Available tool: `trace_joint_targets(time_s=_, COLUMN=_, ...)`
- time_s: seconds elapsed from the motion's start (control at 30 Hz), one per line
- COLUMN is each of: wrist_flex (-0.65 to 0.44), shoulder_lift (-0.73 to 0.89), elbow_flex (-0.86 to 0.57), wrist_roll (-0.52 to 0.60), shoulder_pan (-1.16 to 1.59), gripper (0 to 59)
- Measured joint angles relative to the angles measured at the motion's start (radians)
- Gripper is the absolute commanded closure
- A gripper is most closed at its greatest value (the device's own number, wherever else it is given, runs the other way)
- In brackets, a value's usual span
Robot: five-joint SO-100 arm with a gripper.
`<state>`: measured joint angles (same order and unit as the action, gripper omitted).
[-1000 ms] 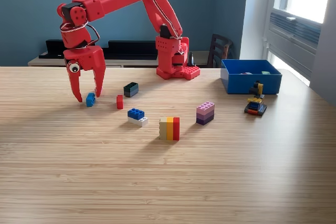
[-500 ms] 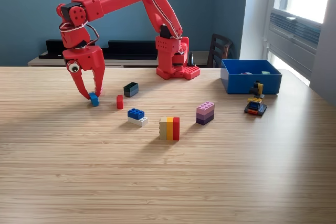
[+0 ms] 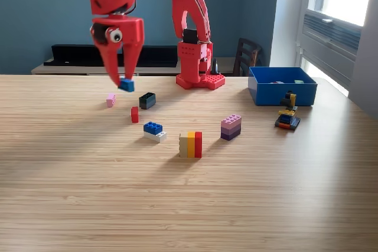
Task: Grasp a lego block and put it in the bin.
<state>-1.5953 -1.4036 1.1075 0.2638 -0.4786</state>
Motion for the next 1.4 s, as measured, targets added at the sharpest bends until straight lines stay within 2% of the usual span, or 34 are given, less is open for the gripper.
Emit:
trace_joint_targets(time_s=0.2, wrist_flex=-0.026, shoulder_lift=-0.262, elbow_flex=0.132, wrist_roll=-0.011, shoulder_pan=0.463, gripper=58.6)
trace_joint_targets(time_s=0.33, wrist_flex=-0.026, shoulder_lift=-0.296, elbow_flex=0.195, wrist_roll=-0.060, shoulder_pan=0.765, gripper=58.6)
trace_joint_targets(time_s=0.47, wrist_flex=-0.026, shoulder_lift=-0.284, elbow_flex=0.235, wrist_roll=-0.117, shoulder_pan=1.003, gripper=58.6)
trace_joint_targets(time_s=0.63, wrist_flex=-0.026, shoulder_lift=-0.172, elbow_flex=0.245, wrist_roll=-0.164, shoulder_pan=1.269, gripper=58.6)
trace_joint_targets(time_s=0.9, wrist_flex=-0.051, shoulder_lift=-0.029, elbow_flex=0.245, wrist_roll=-0.249, shoulder_pan=1.551, gripper=58.1)
trace_joint_targets(time_s=0.93, wrist_flex=-0.057, shoulder_lift=-0.020, elbow_flex=0.245, wrist_roll=-0.253, shoulder_pan=1.565, gripper=56.8)
trace_joint_targets(time_s=1.0, wrist_flex=-0.069, shoulder_lift=0.002, elbow_flex=0.225, wrist_roll=-0.267, shoulder_pan=1.574, gripper=39.8)
trace_joint_targets(time_s=1.03, wrist_flex=-0.074, shoulder_lift=0.011, elbow_flex=0.216, wrist_roll=-0.273, shoulder_pan=1.574, gripper=35.1)
trace_joint_targets(time_s=1.1, wrist_flex=-0.083, shoulder_lift=0.018, elbow_flex=0.206, wrist_roll=-0.282, shoulder_pan=1.572, gripper=30.4)
trace_joint_targets(time_s=1.17, wrist_flex=-0.086, shoulder_lift=0.023, elbow_flex=0.201, wrist_roll=-0.284, shoulder_pan=1.574, gripper=29.1)
trace_joint_targets(time_s=1.3, wrist_flex=-0.094, shoulder_lift=0.023, elbow_flex=0.201, wrist_roll=-0.284, shoulder_pan=1.572, gripper=31.4)
trace_joint_targets(time_s=1.33, wrist_flex=-0.094, shoulder_lift=0.023, elbow_flex=0.201, wrist_roll=-0.290, shoulder_pan=1.569, gripper=34.1)
trace_joint_targets(time_s=1.4, wrist_flex=-0.094, shoulder_lift=0.023, elbow_flex=0.199, wrist_roll=-0.304, shoulder_pan=1.545, gripper=45.0)
